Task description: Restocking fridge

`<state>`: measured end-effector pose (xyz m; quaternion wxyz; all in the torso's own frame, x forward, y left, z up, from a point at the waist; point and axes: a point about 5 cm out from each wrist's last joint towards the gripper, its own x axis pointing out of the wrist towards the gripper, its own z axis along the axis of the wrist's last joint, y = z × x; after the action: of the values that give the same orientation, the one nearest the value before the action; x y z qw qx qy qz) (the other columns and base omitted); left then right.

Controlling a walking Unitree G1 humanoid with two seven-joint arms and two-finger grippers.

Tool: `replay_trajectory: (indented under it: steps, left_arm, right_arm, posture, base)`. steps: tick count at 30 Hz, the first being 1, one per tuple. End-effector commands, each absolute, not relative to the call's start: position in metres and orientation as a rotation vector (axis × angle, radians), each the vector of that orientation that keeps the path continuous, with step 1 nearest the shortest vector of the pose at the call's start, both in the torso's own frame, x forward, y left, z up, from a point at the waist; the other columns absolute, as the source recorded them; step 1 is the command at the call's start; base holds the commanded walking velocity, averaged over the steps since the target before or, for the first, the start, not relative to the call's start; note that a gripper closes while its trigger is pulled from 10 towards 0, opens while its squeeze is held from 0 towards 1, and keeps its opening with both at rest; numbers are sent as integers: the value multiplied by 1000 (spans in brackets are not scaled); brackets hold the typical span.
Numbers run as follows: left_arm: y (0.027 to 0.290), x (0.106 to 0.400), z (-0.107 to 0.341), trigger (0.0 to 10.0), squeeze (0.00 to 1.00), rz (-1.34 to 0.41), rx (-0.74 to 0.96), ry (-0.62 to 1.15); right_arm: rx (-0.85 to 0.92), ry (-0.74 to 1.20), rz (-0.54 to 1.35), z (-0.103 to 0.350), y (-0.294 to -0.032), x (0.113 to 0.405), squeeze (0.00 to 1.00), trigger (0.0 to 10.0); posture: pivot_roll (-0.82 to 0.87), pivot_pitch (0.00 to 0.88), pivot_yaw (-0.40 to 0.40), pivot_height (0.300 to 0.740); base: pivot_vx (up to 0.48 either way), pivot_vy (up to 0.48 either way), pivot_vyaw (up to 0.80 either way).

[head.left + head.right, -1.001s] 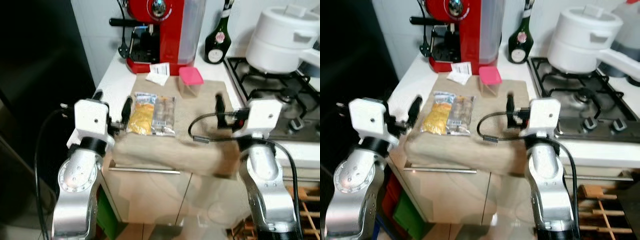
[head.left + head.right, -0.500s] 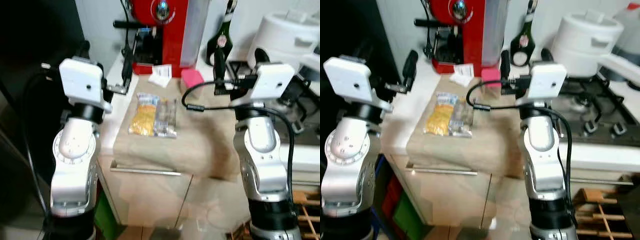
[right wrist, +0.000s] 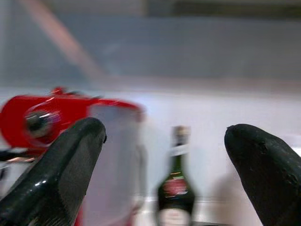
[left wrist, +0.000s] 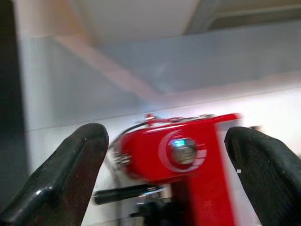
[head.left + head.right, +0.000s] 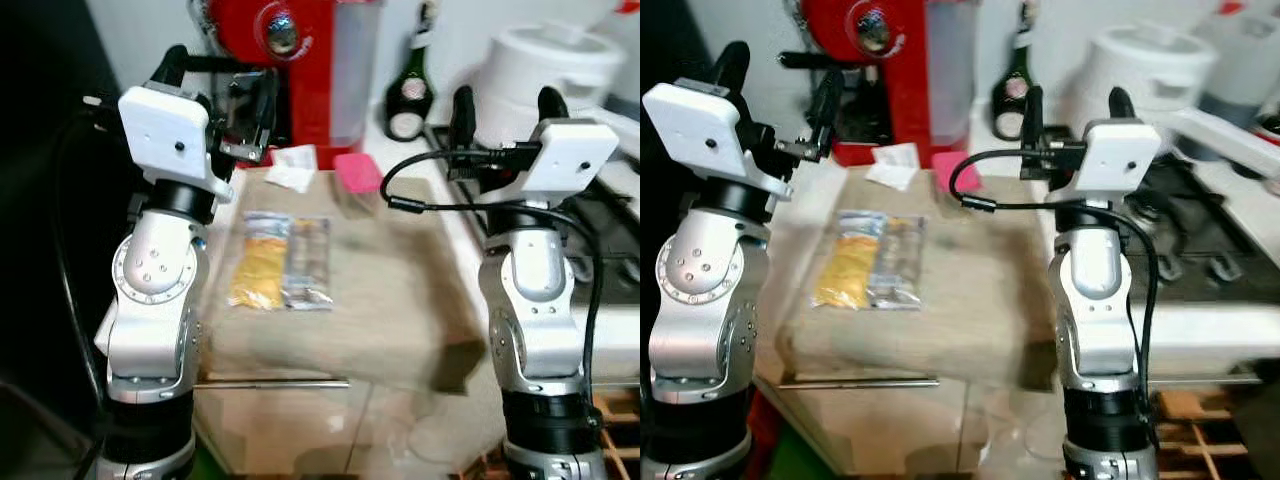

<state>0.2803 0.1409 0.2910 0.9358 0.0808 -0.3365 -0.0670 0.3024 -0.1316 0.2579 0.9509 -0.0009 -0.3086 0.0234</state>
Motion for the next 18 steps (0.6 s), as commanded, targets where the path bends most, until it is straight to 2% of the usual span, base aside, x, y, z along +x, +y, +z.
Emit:
replay_trajectory:
  steps: [1, 4, 6, 12, 16, 18]
  left_arm:
    - [139, 279, 296, 10000, 0, -111, 154, -724]
    - [139, 279, 296, 10000, 0, -111, 154, -724]
    - [143, 278, 299, 10000, 0, -63, 145, -750]
    - [142, 279, 297, 10000, 0, -78, 139, -738]
    - [140, 281, 294, 10000, 0, -105, 129, -719]
    - [138, 282, 292, 10000, 0, -120, 128, -700]
  right_arm:
    - [-14, -649, 28, 262, -138, 302, 0, 10000]
    - [-14, -649, 28, 262, -138, 302, 0, 10000]
    - [-36, -682, 47, 267, -134, 298, 0, 10000]
    - [-35, -723, 77, 276, -128, 293, 0, 10000]
    - [79, -517, 99, 257, -125, 308, 0, 10000]
    - [76, -411, 113, 243, -121, 316, 0, 10000]
  posture:
    - [-53, 0, 13, 740]
    - [-53, 0, 13, 740]
    - [-53, 0, 13, 740]
    - [-52, 0, 12, 740]
    - [-59, 0, 22, 740]
    - [-60, 0, 26, 740]
  base:
    - [454, 0, 0]
    - [454, 0, 0]
    - [0, 0, 0]
    - [0, 0, 0]
    - [0, 0, 0]
    - [0, 0, 0]
